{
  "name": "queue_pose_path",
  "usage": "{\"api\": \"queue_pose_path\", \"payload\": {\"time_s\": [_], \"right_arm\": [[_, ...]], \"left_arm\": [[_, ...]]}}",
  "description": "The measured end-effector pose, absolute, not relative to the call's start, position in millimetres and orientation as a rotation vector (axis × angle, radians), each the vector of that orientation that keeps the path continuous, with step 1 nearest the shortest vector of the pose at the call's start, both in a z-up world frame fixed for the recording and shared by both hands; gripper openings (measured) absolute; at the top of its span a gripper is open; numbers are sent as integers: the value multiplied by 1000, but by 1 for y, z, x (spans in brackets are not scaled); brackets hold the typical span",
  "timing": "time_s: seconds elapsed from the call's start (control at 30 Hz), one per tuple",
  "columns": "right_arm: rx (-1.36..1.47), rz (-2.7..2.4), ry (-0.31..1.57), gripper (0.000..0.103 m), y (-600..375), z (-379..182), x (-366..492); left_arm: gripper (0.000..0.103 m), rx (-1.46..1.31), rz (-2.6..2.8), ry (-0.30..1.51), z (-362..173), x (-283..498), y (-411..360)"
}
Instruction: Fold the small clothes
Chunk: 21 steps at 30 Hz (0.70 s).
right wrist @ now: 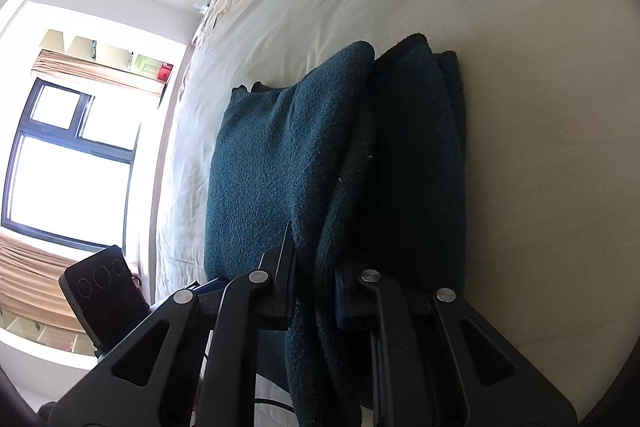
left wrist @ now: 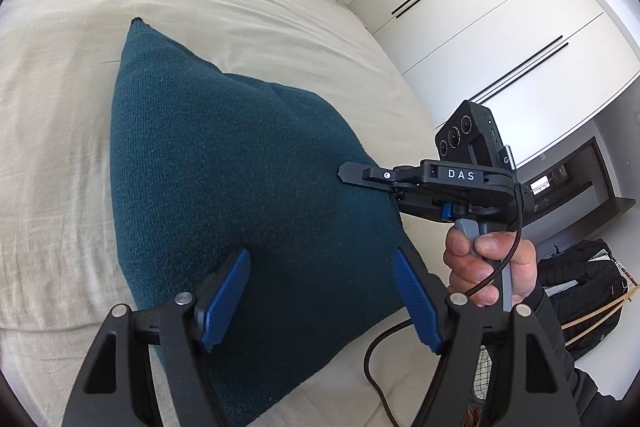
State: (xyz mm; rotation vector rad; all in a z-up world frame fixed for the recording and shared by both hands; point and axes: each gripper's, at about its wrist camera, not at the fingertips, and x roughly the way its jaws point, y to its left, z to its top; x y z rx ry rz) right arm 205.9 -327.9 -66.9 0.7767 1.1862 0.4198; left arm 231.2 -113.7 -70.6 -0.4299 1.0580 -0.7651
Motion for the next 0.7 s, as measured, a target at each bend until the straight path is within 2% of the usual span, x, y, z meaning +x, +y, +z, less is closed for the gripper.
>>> {"api": "queue_pose_path", "payload": {"time_s": [0.2, 0.33, 0.47, 0.57, 0.7], "right_arm": [[817, 379, 1168, 12, -357, -72, 192], [863, 388, 1215, 12, -378, -98, 189], [958, 414, 1176, 14, -392, -107, 182], [962, 388, 1173, 15, -399, -98, 172], [853, 280, 1102, 18, -414, -55, 151]], "left_arm": [[75, -406, -777, 1069, -75, 233, -129], [75, -384, -765, 1095, -85, 236, -137], [75, -358, -771, 1102, -96, 239, -141], [72, -365, -772, 1100, -95, 239, -138], [71, -366, -763, 1047, -79, 230, -120]]}}
